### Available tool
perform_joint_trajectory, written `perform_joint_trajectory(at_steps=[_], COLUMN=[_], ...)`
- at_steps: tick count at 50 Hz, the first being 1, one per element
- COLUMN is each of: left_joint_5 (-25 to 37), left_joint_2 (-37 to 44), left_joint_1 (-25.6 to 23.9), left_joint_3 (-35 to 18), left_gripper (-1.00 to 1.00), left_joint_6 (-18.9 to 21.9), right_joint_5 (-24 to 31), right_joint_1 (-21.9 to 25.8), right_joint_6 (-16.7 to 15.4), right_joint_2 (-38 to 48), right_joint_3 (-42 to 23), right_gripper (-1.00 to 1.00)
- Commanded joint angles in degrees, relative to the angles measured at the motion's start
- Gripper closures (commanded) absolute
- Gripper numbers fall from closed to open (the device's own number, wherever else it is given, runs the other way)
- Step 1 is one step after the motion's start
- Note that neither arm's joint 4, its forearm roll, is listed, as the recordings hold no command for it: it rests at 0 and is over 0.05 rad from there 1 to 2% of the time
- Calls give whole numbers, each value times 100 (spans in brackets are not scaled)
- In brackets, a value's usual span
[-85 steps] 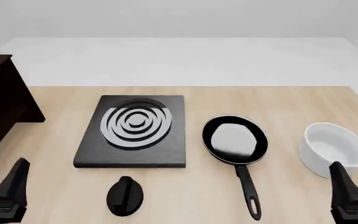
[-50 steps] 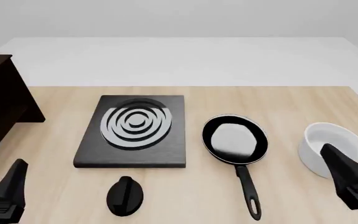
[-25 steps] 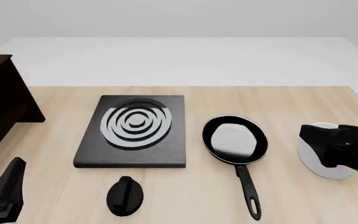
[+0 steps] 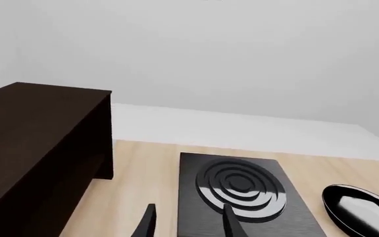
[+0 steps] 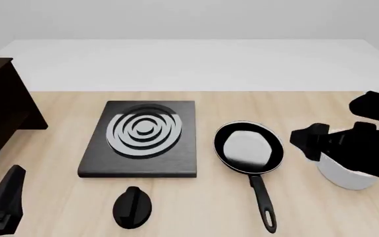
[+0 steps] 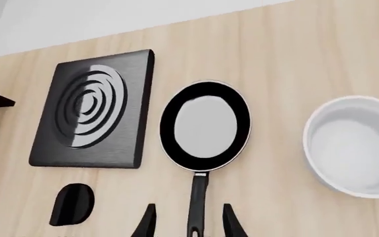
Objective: Put the frying pan under the cabinet shelf.
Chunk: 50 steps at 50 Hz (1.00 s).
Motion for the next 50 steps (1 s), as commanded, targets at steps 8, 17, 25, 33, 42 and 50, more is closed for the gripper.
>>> perform_joint_trajectory(at_steps=[8,17,25,33,42,50], left_joint_5=[-15,-24,-34,-48,-45,-21], left_joint_2=[-8,-11,-13,-15,-16,-17], left_joint_1=[-20,-6,-2,14,28,41], left_joint_3=[-22,-30,-26,-23,-48,-100], left_gripper=[-100,-100,-100,-100,-100,-100], left_joint_6=[-180,-242,-295,-335,-382,-417], right_joint_5=[-373,-577,-805,-929,-1132,-1346], right_joint_1=[186,299,320,299,373,608], right_joint_6=[401,542,524,457,538,665], right_joint_2=[679,897,1166,1437,1634,1829], right_joint_3=[333,526,728,776,935,1075], right_gripper=[-100,-100,-100,-100,-100,-100])
